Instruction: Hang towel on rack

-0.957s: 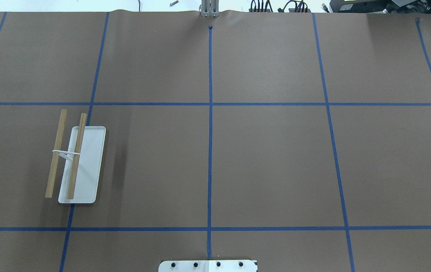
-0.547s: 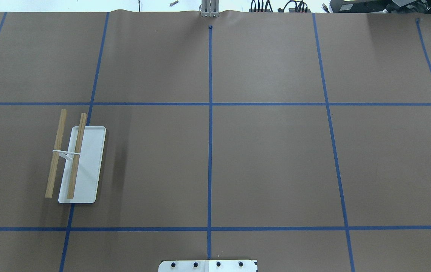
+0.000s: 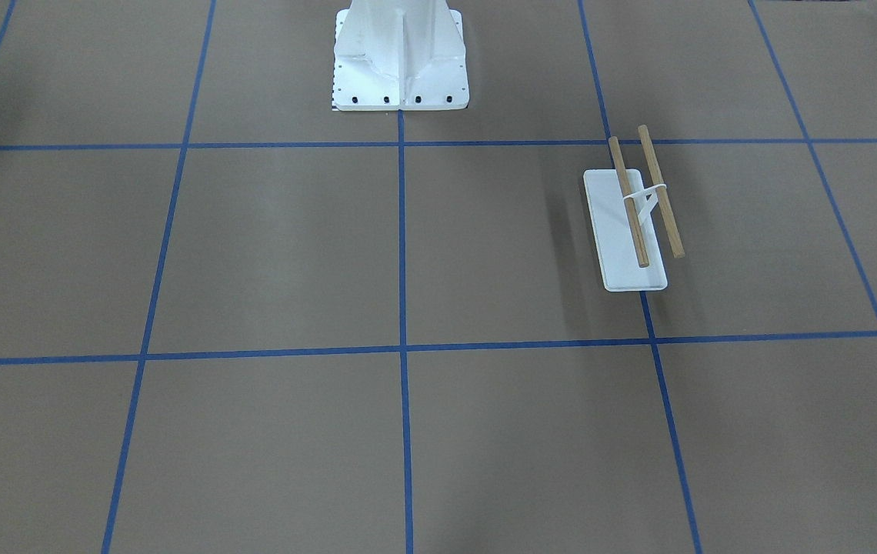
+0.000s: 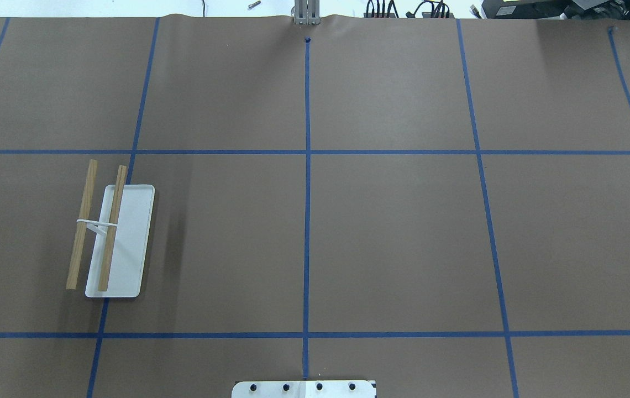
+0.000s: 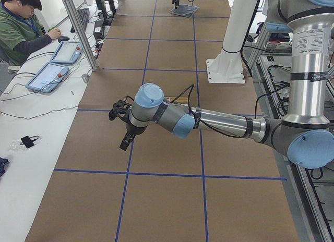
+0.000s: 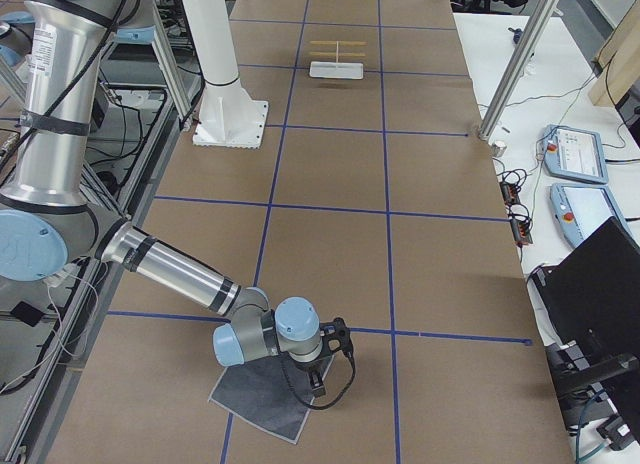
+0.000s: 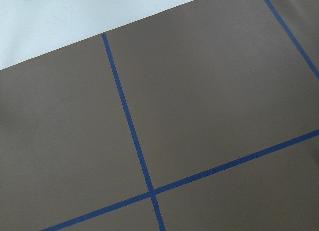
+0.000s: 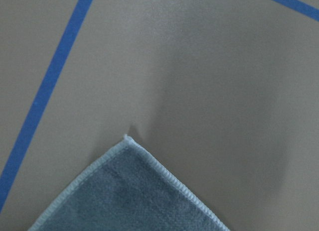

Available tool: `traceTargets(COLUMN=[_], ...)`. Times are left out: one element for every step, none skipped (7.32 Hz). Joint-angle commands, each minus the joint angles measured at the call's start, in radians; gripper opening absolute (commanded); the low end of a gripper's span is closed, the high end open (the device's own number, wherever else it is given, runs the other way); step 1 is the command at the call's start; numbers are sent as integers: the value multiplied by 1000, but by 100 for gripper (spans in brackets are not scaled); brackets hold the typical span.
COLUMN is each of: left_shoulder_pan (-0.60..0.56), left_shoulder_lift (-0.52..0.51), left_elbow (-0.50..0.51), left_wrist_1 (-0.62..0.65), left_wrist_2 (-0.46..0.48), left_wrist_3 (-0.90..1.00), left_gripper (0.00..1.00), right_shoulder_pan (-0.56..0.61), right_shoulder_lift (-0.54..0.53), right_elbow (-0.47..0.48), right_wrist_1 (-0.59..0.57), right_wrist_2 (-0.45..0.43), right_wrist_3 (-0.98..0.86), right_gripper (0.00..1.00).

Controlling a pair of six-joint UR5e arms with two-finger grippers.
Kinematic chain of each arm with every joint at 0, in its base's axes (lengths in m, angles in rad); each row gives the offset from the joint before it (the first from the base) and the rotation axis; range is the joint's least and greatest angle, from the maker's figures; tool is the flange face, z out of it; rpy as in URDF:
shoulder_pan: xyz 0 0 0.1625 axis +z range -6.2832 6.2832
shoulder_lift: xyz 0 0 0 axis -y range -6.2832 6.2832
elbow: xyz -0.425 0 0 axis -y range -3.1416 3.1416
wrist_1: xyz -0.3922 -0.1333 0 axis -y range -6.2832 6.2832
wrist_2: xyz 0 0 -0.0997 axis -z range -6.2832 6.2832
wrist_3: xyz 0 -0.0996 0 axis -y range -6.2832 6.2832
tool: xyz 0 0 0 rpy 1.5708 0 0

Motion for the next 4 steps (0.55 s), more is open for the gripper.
traceTargets(left_shoulder_pan=[0, 0, 0, 0], left_shoulder_lift=[3, 3, 5, 5], left_elbow=[2, 2, 2, 2], left_wrist_1=[0, 0, 0, 0], left_wrist_2=[0, 0, 0, 0], left_wrist_3=[0, 0, 0, -2], left_gripper=[98, 98, 98, 98], right_shoulder_pan=[-19, -19, -19, -19], right_shoulder_lift=[5, 5, 5, 5], right_elbow=[-5, -14, -23, -25], right_wrist_1=[-1, -3, -2, -2], right_wrist_2=[-36, -37, -37, -37], right_wrist_3=[-32, -36, -36, -34], right_gripper=[72, 72, 73, 73])
